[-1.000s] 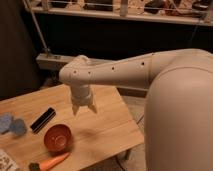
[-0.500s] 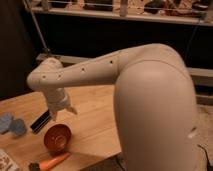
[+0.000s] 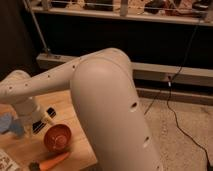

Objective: Push the ceramic bowl across the table

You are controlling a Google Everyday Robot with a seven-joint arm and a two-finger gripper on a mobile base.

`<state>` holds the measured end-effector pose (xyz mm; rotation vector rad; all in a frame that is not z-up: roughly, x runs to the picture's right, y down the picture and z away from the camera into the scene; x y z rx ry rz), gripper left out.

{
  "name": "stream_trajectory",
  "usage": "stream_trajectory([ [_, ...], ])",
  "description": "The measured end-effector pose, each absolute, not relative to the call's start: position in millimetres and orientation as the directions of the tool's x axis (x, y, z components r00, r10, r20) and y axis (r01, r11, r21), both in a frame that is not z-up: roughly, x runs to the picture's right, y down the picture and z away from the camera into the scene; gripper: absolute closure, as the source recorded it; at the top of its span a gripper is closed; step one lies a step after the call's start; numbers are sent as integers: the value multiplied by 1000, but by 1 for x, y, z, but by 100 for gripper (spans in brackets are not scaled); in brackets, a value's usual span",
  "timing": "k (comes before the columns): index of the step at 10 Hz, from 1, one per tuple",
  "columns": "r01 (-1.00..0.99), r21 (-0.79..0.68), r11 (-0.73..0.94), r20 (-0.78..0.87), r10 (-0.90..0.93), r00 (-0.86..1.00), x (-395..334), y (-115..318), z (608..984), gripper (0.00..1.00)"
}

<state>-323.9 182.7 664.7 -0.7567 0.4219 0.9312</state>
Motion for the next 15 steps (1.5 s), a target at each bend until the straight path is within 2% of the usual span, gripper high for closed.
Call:
stream_trajectory([
  [3, -819, -501, 279, -608, 560, 562, -360, 187, 659, 76],
  [5, -829, -512, 224, -624, 566, 539, -360, 191, 658, 96],
  [7, -833, -508, 219, -644, 546, 536, -348, 204, 657, 100],
  [11, -796, -472, 378, -646, 466, 604, -319, 237, 663, 100],
  [15, -748, -471, 467, -603, 448, 660, -332, 244, 665, 100],
])
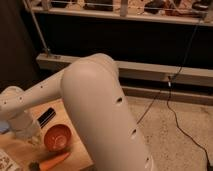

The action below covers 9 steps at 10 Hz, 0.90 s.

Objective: Push the ceramic bowl across the table

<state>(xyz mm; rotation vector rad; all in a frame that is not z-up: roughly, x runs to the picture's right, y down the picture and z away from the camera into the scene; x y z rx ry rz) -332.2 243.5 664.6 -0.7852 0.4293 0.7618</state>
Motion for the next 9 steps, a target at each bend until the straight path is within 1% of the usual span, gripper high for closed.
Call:
stream_trajectory([
  [5, -765, -453, 457, -576, 506, 643, -340, 224, 676, 100],
  [7, -767, -449, 458, -563, 522, 641, -339, 215, 685, 100],
  [9, -760, -442, 477, -559, 516, 649, -334, 215, 698, 100],
])
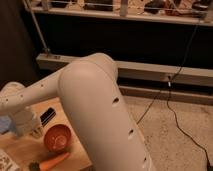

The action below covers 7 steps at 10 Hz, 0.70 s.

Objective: Push the ceramic bowl across the table

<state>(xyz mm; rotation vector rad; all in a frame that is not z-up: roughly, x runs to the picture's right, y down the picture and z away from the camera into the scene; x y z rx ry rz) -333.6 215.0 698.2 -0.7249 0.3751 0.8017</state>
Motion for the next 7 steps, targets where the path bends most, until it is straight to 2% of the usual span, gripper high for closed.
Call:
stream_trajectory([
  [4, -729, -455, 512, -558, 474, 681, -328, 223, 713, 100],
  [7, -691, -496, 525, -528, 449, 721, -343, 225, 703, 100],
])
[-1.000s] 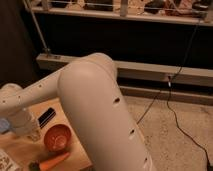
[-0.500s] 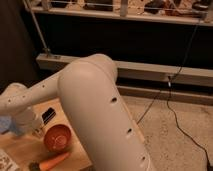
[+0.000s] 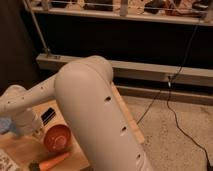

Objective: Push the ceramic bowl across the table

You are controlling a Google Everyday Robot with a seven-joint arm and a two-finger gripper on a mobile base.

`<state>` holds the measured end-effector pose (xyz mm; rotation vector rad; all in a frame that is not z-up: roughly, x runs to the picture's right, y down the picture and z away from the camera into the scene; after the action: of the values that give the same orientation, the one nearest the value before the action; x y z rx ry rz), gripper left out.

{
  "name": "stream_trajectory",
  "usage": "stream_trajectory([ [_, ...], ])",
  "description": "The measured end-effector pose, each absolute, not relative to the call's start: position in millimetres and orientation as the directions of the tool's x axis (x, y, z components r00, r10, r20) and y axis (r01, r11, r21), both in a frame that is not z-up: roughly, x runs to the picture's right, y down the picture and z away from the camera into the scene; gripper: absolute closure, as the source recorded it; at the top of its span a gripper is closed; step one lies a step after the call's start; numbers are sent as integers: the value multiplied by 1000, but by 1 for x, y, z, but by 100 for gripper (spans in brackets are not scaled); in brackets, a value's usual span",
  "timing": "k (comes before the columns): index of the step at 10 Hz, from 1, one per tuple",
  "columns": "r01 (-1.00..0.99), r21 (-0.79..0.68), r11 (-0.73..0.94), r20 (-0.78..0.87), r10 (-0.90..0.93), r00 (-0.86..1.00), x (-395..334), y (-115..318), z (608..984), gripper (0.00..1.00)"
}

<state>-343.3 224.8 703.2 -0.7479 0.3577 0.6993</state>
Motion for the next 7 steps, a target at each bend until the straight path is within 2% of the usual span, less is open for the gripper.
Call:
stream_trajectory([
  [2, -686, -530, 499, -522, 446, 727, -353, 227, 693, 100],
  [5, -744, -592, 310, -582, 474, 661, -357, 236, 690, 100],
  [7, -758, -606, 242, -605, 477, 637, -349, 239, 697, 100],
])
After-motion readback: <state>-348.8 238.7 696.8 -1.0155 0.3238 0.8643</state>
